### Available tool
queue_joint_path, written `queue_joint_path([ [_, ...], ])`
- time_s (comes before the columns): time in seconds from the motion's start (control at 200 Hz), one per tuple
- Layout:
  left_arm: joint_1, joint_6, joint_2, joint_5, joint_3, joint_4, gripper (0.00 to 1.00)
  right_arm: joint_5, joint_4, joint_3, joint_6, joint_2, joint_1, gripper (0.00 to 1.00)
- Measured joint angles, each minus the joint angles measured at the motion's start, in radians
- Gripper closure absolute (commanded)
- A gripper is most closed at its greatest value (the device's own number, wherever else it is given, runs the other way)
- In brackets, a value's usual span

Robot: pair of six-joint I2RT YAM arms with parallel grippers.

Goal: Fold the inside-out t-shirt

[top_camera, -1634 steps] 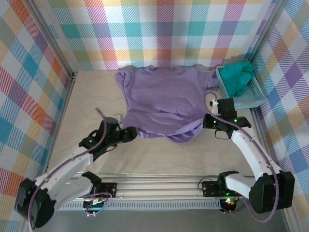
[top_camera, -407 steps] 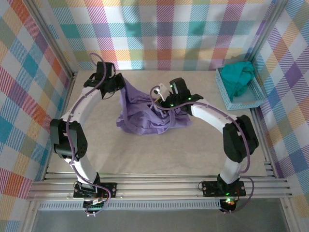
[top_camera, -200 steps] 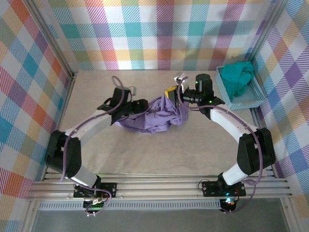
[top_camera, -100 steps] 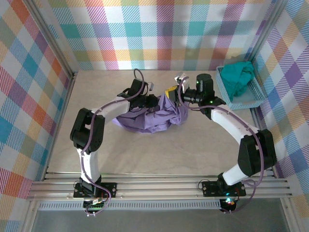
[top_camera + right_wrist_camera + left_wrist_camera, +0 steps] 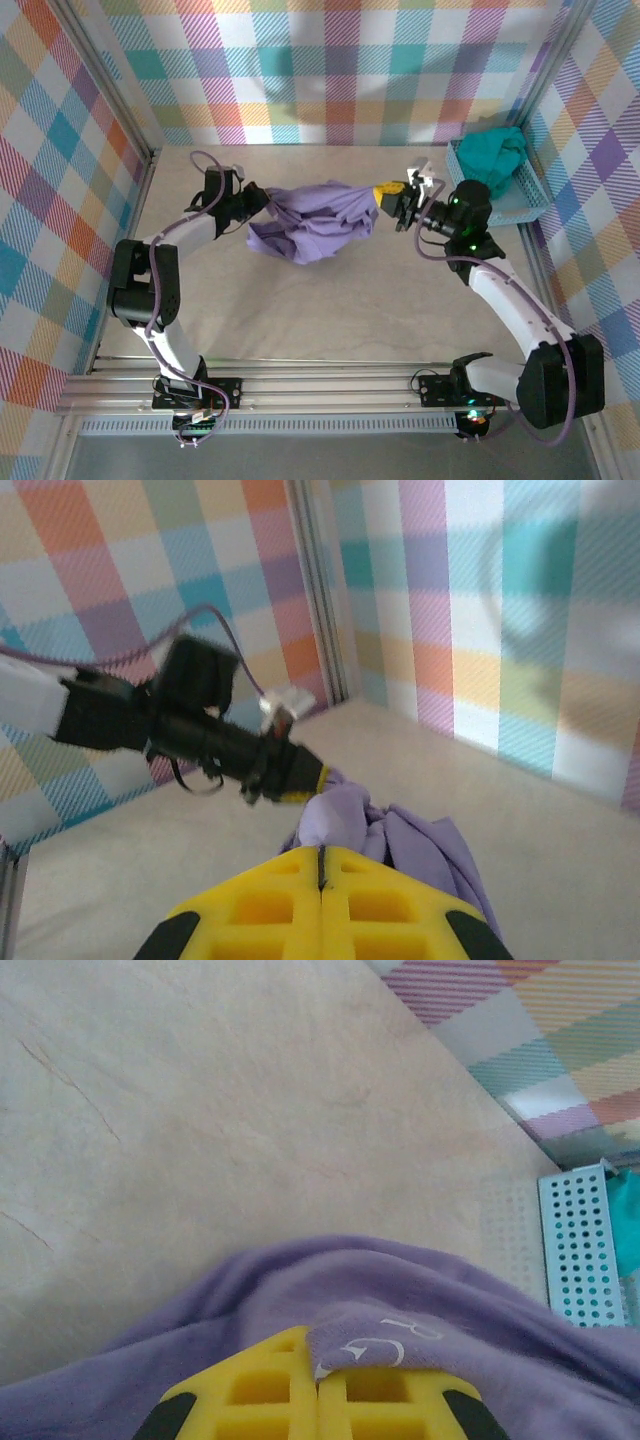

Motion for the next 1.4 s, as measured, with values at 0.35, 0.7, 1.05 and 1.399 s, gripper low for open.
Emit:
queue_joint_path([
  [0.35,-0.113,0.162,-0.085,-0.209,-0.119,-0.105,0.46,-0.011,0.001,-0.067,0.074,0.084,0.000,1.00],
  [0.7,-0.450,0.298,-0.312,-0.183,-0.293,-0.029,0.43,0.056,-0.087,0.021,0.179,0.093,0.000,1.00],
  [1.05,-0.496,0.340,-0.159,-0.205,-0.285,0.086,1.00,0.142,-0.095,0.230,0.489,0.156,0.000,1.00],
  [1.399,-0.657,0.499,-0.270,-0.321,-0.418,0.255,1.00,0.179,-0.075,0.516,0.686,0.262,0.005,1.00],
])
